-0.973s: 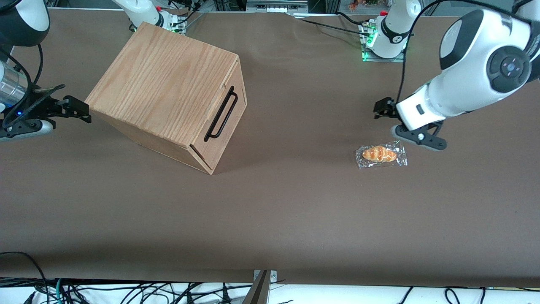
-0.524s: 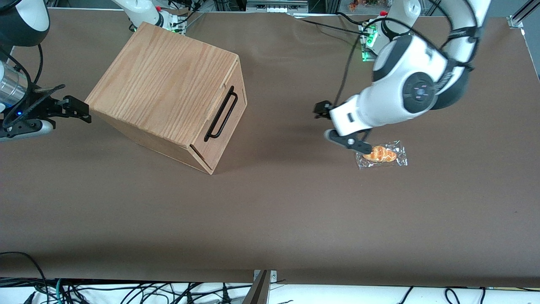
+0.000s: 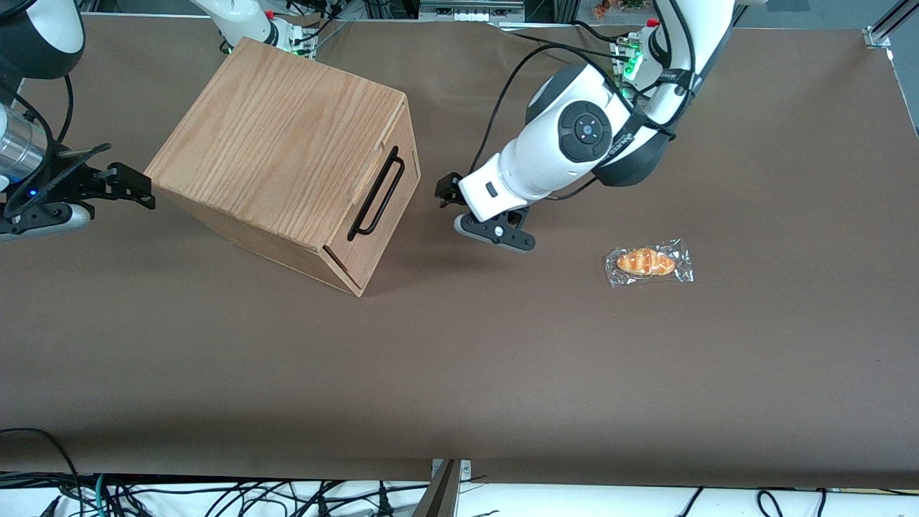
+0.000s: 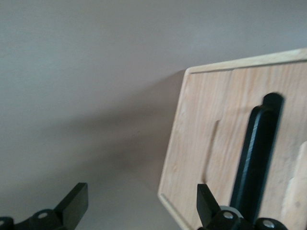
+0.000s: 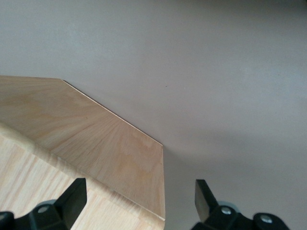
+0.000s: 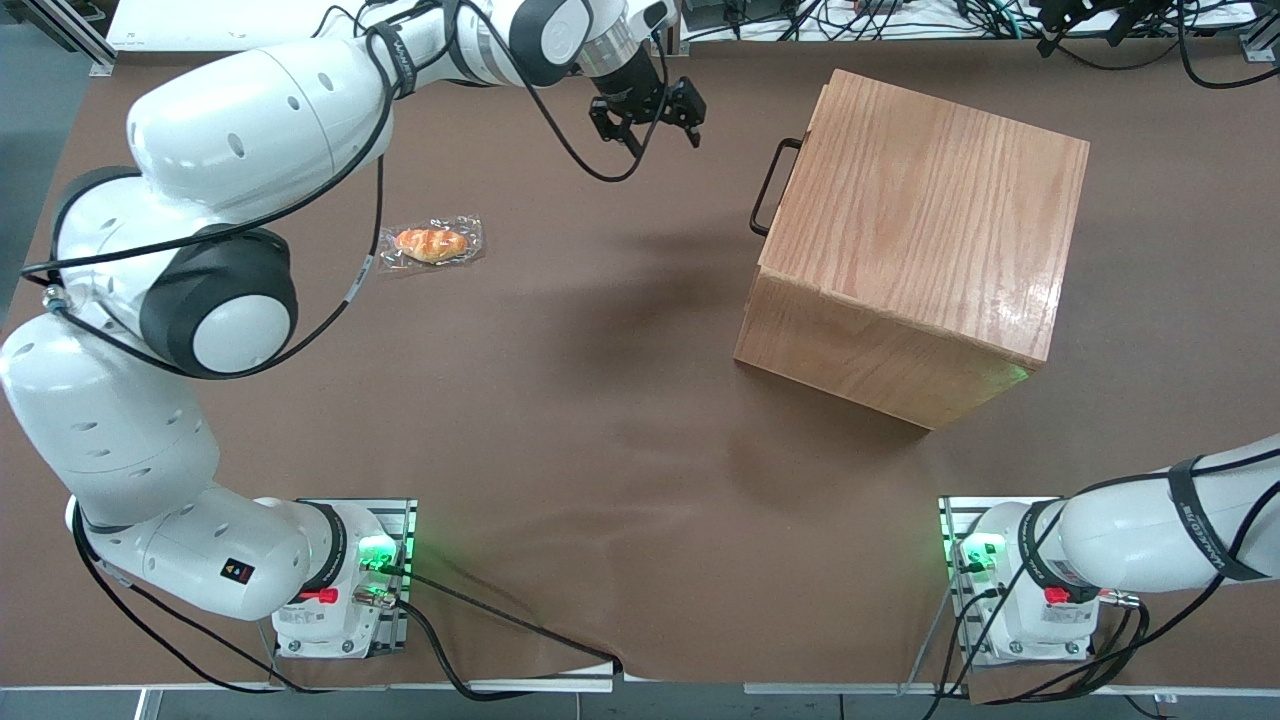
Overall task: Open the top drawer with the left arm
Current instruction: 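Move the left gripper across the table toward the black drawer handle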
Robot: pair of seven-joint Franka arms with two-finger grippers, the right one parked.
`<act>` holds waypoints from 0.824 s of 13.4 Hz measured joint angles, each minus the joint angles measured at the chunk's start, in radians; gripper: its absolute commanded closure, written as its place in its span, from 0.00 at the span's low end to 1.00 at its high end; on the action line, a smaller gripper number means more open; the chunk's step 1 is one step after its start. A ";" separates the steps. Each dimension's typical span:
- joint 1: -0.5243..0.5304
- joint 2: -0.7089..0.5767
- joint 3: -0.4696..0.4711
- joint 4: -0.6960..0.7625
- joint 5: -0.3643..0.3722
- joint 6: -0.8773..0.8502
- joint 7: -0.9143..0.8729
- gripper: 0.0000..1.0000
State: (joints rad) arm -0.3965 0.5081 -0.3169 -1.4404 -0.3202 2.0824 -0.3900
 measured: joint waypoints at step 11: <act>-0.093 0.131 0.002 0.094 -0.098 0.142 -0.025 0.00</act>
State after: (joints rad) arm -0.4894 0.6394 -0.3151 -1.3461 -0.4178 2.2249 -0.4155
